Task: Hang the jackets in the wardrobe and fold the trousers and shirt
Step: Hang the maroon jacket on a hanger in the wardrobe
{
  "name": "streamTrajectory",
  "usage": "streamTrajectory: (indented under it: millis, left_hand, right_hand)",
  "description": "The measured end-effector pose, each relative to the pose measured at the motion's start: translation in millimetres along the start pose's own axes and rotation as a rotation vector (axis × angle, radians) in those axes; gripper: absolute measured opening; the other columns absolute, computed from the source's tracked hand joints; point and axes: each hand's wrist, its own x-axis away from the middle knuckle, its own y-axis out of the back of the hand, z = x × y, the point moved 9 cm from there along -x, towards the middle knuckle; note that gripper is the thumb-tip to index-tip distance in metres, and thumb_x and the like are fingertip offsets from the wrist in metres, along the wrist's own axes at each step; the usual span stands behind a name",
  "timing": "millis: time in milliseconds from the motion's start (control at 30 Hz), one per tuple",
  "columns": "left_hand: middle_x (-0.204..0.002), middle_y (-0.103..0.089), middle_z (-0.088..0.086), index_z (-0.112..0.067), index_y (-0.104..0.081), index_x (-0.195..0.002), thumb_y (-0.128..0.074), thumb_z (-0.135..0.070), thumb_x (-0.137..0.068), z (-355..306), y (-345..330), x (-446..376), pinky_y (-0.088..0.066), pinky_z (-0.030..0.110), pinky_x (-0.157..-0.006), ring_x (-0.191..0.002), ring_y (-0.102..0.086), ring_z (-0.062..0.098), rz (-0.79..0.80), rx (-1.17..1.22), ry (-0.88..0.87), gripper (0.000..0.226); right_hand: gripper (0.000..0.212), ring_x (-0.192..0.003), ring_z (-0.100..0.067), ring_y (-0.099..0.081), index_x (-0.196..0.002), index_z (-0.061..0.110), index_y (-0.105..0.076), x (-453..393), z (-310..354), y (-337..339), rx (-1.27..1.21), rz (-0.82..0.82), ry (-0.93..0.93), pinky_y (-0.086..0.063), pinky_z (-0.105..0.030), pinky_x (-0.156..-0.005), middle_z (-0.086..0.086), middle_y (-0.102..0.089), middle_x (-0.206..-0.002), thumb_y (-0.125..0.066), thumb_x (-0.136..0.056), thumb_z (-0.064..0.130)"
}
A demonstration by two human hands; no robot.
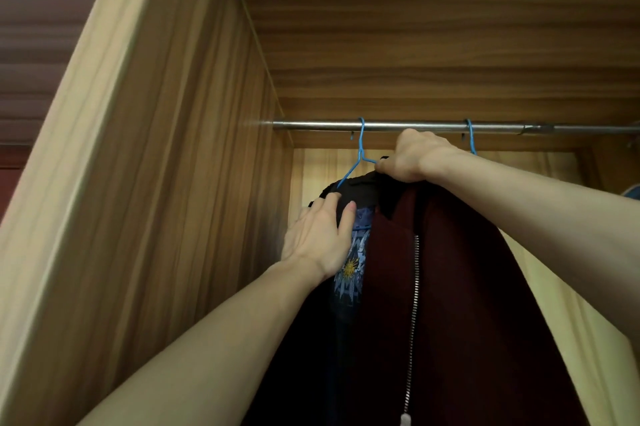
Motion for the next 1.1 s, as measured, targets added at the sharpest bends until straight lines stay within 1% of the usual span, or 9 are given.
streamTrajectory:
  millis: [167, 300, 400, 500, 600, 733, 800, 933, 1100]
  left_hand:
    - [-0.14, -0.058, -0.001, -0.026, -0.046, -0.148, -0.024, -0.052, -0.11, -9.9, 14.2, 16.1, -0.043, 0.042, -0.101, -0.128, -0.053, 0.022, -0.011, 0.051, -0.026, 0.051]
    - [-0.139, -0.06, -0.002, -0.026, -0.047, -0.148, -0.025, -0.05, -0.111, -20.7, 28.1, 32.1, -0.045, 0.046, -0.105, -0.128, -0.055, 0.02, -0.047, 0.091, -0.066, 0.049]
    - [-0.138, -0.062, -0.004, -0.027, -0.049, -0.147, -0.027, -0.049, -0.11, -36.1, 44.9, 45.3, -0.045, 0.045, -0.106, -0.127, -0.056, 0.018, -0.095, 0.122, -0.118, 0.048]
    - [-0.141, -0.061, -0.004, -0.028, -0.048, -0.149, -0.028, -0.05, -0.11, -47.9, 56.5, 60.5, -0.042, 0.038, -0.103, -0.129, -0.055, 0.018, -0.094, 0.113, -0.135, 0.048]
    - [-0.144, -0.058, -0.006, -0.03, -0.046, -0.151, -0.03, -0.05, -0.11, -56.8, 64.2, 78.9, -0.035, 0.031, -0.096, -0.131, -0.052, 0.017, -0.071, 0.116, -0.125, 0.048]
    - [-0.144, -0.058, -0.01, -0.029, -0.048, -0.15, -0.033, -0.049, -0.11, -74.6, 80.4, 119.4, -0.039, 0.03, -0.103, -0.132, -0.05, 0.01, -0.061, 0.101, -0.153, 0.048]
    - [-0.145, -0.057, -0.011, -0.03, -0.048, -0.15, -0.032, -0.05, -0.109, -82.6, 88.4, 147.1, -0.041, 0.034, -0.108, -0.133, -0.048, 0.006, -0.056, 0.097, -0.154, 0.048]
    - [-0.144, -0.056, -0.017, -0.032, -0.045, -0.151, -0.032, -0.051, -0.108, -91.7, 97.3, 216.3, -0.039, 0.031, -0.11, -0.131, -0.046, -0.001, -0.059, 0.08, -0.122, 0.049]
    - [-0.146, -0.055, -0.012, -0.028, -0.046, -0.152, -0.037, -0.047, -0.107, -85.6, 100.3, 306.7, -0.031, 0.031, -0.117, -0.14, -0.044, 0.005, -0.063, -0.021, -0.005, 0.05]
  right_hand:
    - [0.04, -0.083, -0.025, -0.055, -0.106, 0.013, -0.054, 15.7, 0.0, -1.2, -0.084, 0.11, 0.018, -0.043, -0.034, -0.071, -0.006, -0.057, -0.096, -0.066, -0.097, 0.051]
    - [0.049, -0.109, -0.029, -0.065, -0.126, 0.014, -0.066, 36.2, -6.8, -2.9, -0.25, 0.138, 0.068, -0.054, -0.041, -0.099, -0.008, -0.068, -0.119, -0.066, -0.095, 0.052]
    - [0.045, -0.115, -0.026, -0.065, -0.131, 0.021, -0.066, 59.1, -14.0, -0.8, -0.455, 0.055, 0.106, -0.053, -0.043, -0.104, -0.004, -0.07, -0.123, -0.065, -0.097, 0.049]
    - [0.055, -0.129, -0.022, -0.058, -0.146, 0.025, -0.055, 86.3, -21.5, 0.5, -0.509, -0.055, 0.19, -0.044, -0.031, -0.104, 0.0, -0.063, -0.137, -0.065, -0.098, 0.048]
    - [0.062, -0.132, -0.006, -0.047, -0.154, 0.032, -0.042, 119.3, -29.7, -2.5, -0.576, -0.084, 0.323, -0.035, -0.024, -0.106, 0.014, -0.049, -0.14, -0.064, -0.099, 0.049]
    - [0.069, -0.144, 0.007, -0.033, -0.162, 0.036, -0.028, 170.1, -50.6, -9.1, -0.685, -0.08, 0.36, -0.028, -0.023, -0.117, 0.023, -0.036, -0.16, -0.058, -0.102, 0.051]
    - [0.07, -0.148, 0.011, -0.026, -0.163, 0.036, -0.024, 202.0, -62.7, -9.7, -0.696, -0.099, 0.353, -0.027, -0.024, -0.121, 0.024, -0.03, -0.164, -0.055, -0.103, 0.053]
    - [0.068, -0.152, 0.005, -0.026, -0.163, 0.036, -0.025, 270.5, -96.6, -9.7, -0.594, -0.131, 0.313, -0.033, -0.034, -0.124, 0.023, -0.03, -0.165, -0.05, -0.104, 0.057]
    - [0.07, -0.154, -0.005, -0.028, -0.163, 0.03, -0.028, 348.8, -131.6, -17.4, -0.404, -0.075, 0.268, -0.027, -0.032, -0.126, 0.013, -0.033, -0.167, -0.043, -0.103, 0.061]
